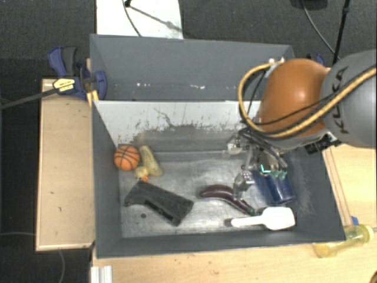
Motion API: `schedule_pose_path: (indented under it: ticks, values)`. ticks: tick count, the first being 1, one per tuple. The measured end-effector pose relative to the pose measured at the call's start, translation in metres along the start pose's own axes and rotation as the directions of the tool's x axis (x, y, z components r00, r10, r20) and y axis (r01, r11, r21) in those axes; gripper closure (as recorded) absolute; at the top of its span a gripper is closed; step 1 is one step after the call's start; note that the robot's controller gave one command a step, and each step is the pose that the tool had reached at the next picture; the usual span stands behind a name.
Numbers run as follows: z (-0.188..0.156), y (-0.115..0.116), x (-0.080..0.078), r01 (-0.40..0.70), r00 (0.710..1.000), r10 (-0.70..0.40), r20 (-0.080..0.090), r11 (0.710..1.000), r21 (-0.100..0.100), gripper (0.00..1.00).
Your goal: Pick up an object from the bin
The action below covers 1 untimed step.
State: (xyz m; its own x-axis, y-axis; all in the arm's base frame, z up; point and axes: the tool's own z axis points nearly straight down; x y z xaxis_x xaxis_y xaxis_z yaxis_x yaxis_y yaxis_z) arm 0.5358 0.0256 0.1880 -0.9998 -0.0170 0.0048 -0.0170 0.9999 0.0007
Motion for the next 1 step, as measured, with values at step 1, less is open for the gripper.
schedule_pose_path:
  ticks: [1]
  values:
    - [-0.0040,-0.0001,-0.0017,-0.001,1.000,0.001,0.008,1.000,0.000,0.00]
